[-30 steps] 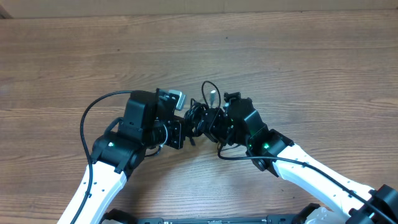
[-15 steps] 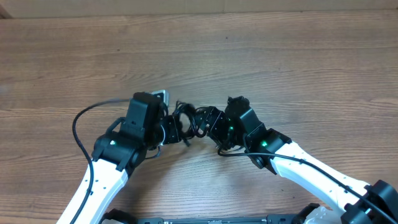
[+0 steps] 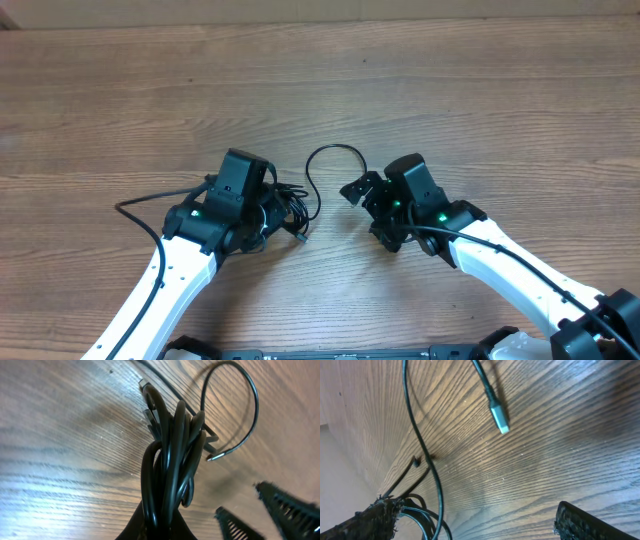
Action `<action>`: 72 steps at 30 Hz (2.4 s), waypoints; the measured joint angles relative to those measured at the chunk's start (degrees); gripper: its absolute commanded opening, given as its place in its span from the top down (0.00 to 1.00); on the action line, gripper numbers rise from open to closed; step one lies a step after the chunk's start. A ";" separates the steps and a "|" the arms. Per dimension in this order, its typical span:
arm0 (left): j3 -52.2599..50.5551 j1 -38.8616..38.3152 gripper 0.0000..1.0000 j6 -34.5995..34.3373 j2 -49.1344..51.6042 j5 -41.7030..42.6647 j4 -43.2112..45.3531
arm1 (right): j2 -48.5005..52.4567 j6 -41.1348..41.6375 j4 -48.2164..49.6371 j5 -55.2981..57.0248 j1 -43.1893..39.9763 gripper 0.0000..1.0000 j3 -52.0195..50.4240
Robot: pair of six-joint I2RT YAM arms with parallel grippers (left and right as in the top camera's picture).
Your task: Untangle cables
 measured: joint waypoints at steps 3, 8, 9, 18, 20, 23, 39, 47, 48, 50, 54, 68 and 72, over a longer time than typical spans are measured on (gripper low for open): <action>0.00 0.00 0.96 -7.74 0.00 0.02 -0.33 | 0.00 -0.04 -0.44 -0.63 -0.02 0.00 0.02; 0.00 0.00 0.96 -22.01 0.00 2.64 -4.02 | 0.00 -0.09 -3.21 -1.57 -0.02 0.00 0.02; 0.00 0.00 0.96 -24.33 0.00 3.61 -4.79 | 0.00 -0.09 -3.91 -1.66 -0.02 0.00 0.00; 1.95 2.34 0.96 -20.31 -0.09 -0.24 -8.11 | 0.00 -0.81 -8.00 -1.64 -0.02 0.00 0.02; 5.22 4.42 0.96 -13.05 -0.20 -3.41 -10.16 | 0.00 -1.38 -8.04 -1.60 -0.02 0.00 0.00; 13.29 6.84 0.96 -4.35 -0.24 -7.89 -16.15 | 0.00 -1.75 -7.96 -1.46 -0.02 0.00 0.00; 23.41 8.26 0.92 -7.34 0.74 -5.25 -24.65 | 0.00 -10.21 -7.54 -12.09 -0.02 0.00 0.00; 23.34 8.26 0.88 -21.31 2.49 -1.77 -28.44 | 0.00 -12.74 -5.29 -23.37 -0.02 0.00 0.00; 23.34 8.26 0.89 -22.69 2.69 -1.42 -29.03 | 0.00 -12.90 -4.94 -24.70 -0.02 0.00 0.00; 23.34 8.26 0.89 -24.22 2.89 -1.14 -29.55 | 0.00 -13.00 -4.98 -26.12 -0.02 0.00 0.00; 23.34 8.26 0.85 -26.27 3.21 -0.87 -29.66 | 0.00 -13.25 -4.96 -28.06 -0.02 0.00 0.00; 23.34 8.26 0.46 -29.86 3.28 -1.36 -31.69 | 0.00 -13.55 -4.96 -28.74 -0.02 0.02 0.02; 23.34 8.26 0.13 -27.04 3.32 -3.72 -32.02 | 0.00 -13.60 -4.96 -28.89 -0.02 0.02 0.02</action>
